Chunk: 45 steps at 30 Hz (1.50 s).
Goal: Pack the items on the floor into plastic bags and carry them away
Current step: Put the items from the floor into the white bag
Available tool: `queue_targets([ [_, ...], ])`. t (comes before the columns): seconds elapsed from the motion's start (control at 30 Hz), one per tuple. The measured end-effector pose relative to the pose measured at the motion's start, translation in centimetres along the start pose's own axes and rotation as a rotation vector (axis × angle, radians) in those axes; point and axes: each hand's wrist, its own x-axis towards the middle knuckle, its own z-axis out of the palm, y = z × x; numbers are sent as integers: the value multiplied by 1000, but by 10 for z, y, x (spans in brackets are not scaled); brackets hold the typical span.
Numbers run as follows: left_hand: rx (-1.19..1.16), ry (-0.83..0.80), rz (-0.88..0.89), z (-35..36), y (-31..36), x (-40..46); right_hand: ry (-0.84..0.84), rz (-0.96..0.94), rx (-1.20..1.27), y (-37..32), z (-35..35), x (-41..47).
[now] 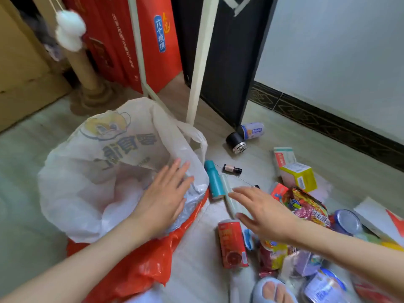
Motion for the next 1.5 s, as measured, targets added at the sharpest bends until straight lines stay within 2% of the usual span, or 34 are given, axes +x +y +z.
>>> queue_targets([
  [0.2,-166,-140,221,36,98,-5,-122,241,-62,68,15,-91],
  [0.3,-164,-163,281,65,118,-7,-136,262,-92,80,29,-106],
  [0.47,-89,-228,436,109,114,7,-88,262,-67,88,33,-79],
  [0.63,-137,-262,530,130,106,15,-278,245,-135,92,40,-56],
  [0.83,-136,-317,668,131,102,36,-329,224,-204,87,35,-60],
  [0.97,-230,-473,544,125,93,25,-330,227,-154,80,25,-68],
  [1.1,-314,-465,429,106,88,5,-248,225,-88,69,18,-77],
  [1.33,-276,-278,345,43,54,-9,-162,286,111,42,-51,-53],
  [1.5,-251,-153,25,-12,5,-17,-39,370,359,4,-110,-11],
])
